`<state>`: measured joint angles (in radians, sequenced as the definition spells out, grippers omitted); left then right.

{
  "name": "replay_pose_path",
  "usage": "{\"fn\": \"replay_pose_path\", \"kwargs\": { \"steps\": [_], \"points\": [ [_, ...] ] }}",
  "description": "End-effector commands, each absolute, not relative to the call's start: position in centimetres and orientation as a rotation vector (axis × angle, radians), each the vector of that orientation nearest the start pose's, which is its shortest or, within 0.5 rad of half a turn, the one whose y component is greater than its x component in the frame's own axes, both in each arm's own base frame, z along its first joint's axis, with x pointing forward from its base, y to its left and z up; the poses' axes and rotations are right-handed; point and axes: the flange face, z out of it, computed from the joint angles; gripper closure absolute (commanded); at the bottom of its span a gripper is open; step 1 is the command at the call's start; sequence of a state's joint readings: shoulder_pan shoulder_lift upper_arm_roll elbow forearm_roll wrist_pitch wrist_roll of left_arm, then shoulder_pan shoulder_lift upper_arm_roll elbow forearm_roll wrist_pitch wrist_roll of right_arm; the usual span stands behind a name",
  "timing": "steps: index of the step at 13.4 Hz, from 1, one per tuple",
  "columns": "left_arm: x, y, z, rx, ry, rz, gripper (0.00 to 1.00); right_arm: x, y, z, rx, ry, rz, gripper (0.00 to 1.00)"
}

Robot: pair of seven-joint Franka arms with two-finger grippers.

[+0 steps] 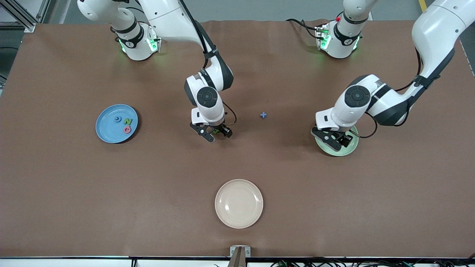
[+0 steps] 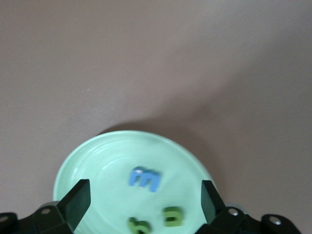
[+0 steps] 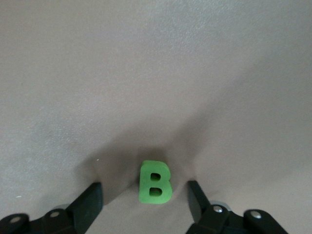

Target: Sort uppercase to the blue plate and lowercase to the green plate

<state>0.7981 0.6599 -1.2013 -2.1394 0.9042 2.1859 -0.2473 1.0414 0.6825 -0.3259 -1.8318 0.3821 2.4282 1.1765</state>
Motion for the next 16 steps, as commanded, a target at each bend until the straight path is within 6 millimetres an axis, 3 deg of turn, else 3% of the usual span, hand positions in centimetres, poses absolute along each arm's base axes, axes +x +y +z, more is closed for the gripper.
{"fn": "replay_pose_path", "kwargs": {
  "steps": [1, 3, 4, 9, 11, 16],
  "points": [
    [50.8, -22.8, 28.0, -2.925, 0.859, -0.028, 0.00, 47.6, 40.5, 15.9, -3.013, 1.076, 0.049, 0.24],
    [49.2, -27.6, 28.6, -3.005, 0.693, -0.032, 0.00, 47.4, 40.4, 15.8, -3.022, 1.076, 0.053, 0.30],
    [48.7, -29.9, 28.9, -3.057, 0.606, -0.015, 0.00, 47.4, 40.4, 15.8, -3.021, 1.078, 0.053, 0.38],
    [47.2, -37.1, 28.1, -3.148, 0.156, 0.048, 0.00, 47.3, 40.4, 15.9, -3.027, 1.082, 0.068, 0.85],
    [46.7, -38.6, 27.1, -3.140, 0.028, 0.037, 0.00, 47.4, 40.4, 15.9, -3.026, 1.081, 0.067, 0.95],
    [45.9, -41.3, 24.1, -3.157, -0.224, 0.047, 0.00, 49.2, 38.2, 17.5, -3.078, 1.033, 0.099, 0.99]
  ]
}}
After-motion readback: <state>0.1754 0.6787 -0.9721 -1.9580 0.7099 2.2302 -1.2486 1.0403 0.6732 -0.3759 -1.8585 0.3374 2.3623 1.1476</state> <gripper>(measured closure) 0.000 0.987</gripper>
